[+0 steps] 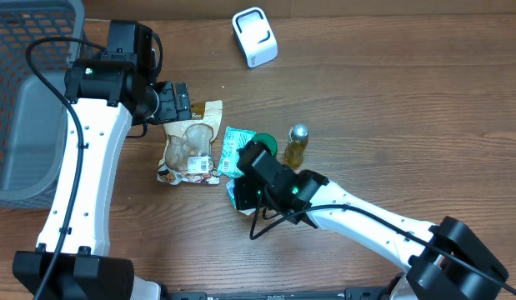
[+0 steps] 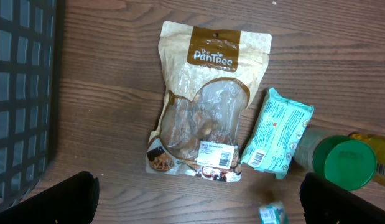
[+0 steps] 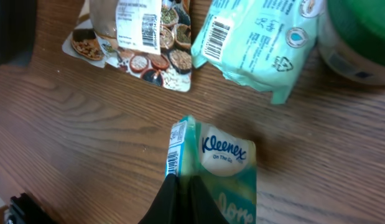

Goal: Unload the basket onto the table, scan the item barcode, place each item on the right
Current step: 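Pull the Kleenex pack toward the front of the table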

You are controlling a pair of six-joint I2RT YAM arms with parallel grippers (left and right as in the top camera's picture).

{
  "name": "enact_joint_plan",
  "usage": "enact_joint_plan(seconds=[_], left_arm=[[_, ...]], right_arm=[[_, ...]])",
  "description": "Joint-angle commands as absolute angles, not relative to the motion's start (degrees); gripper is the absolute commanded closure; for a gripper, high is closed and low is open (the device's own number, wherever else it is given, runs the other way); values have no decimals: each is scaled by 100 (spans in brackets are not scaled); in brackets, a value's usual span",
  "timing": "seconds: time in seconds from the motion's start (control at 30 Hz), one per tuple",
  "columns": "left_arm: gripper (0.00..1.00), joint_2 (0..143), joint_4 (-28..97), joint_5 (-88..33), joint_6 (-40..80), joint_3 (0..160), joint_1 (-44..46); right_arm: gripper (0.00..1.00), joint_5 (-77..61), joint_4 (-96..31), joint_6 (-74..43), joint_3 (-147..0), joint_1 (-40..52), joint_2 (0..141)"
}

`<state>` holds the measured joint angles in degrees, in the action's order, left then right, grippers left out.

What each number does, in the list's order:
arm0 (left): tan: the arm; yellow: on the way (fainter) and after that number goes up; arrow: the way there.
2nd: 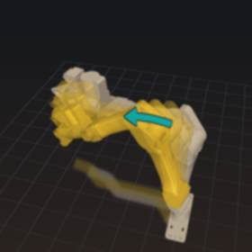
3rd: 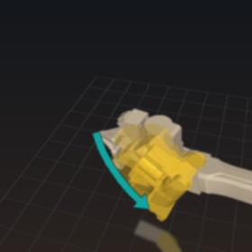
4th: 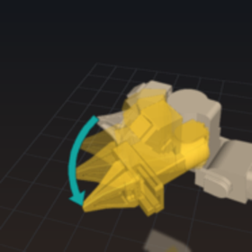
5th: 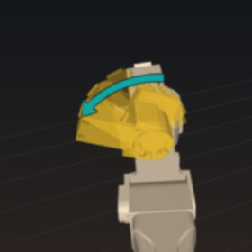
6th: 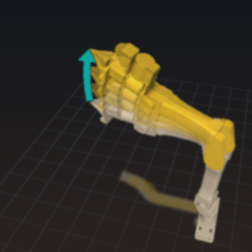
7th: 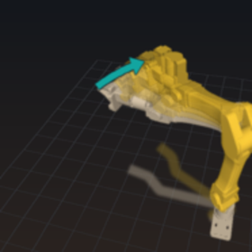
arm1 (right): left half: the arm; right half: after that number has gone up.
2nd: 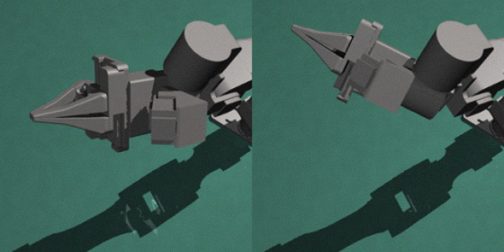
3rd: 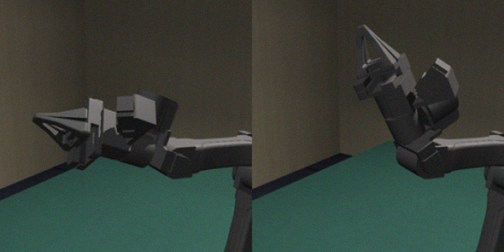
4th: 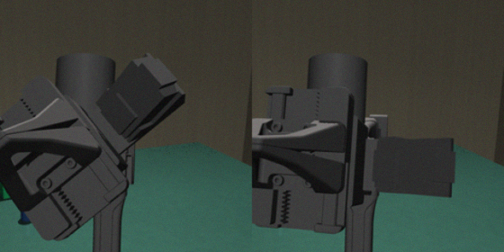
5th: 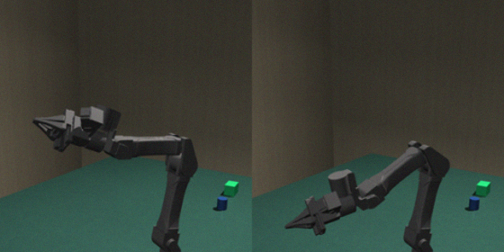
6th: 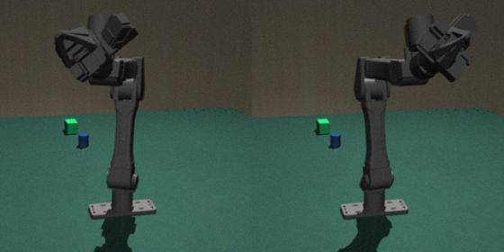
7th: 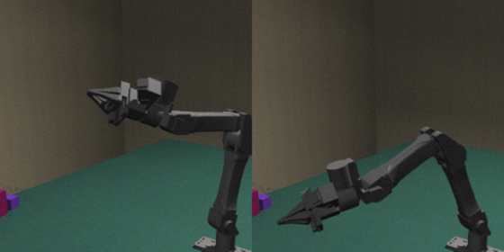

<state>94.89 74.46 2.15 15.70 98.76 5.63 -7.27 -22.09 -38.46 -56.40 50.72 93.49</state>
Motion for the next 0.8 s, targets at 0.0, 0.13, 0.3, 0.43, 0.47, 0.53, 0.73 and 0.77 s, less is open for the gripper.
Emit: enact_joint_plan(seconds=[0.0,0.13,0.3,0.43,0.47,0.53,0.73,0.77], left_arm=[[1,9535,7428,187,1522,9861,567],[0,9535,7428,187,1522,9861,567],[0,9535,7428,187,1522,9861,567],[0,9535,7428,187,1522,9861,567],[0,9535,7428,187,1522,9861,567],[0,9535,7428,187,1522,9861,567],[1,9535,7428,187,1522,9861,567],[1,9535,7428,187,1522,9861,567]], right_arm=[[96,-757,-1723,-3946,-5332,5100,9358],[96,-762,-943,-3948,-4871,5098,9358],[96,-757,-462,-4383,-4571,5076,9358],[96,-757,-285,-4659,-4403,5072,9358],[96,-760,-193,-4674,-4340,5072,9358],[96,-744,-134,-4790,-4250,5052,9358],[93,-696,-384,-4864,-4156,4742,9358],[93,-696,-447,-4862,-4156,4681,9358]])
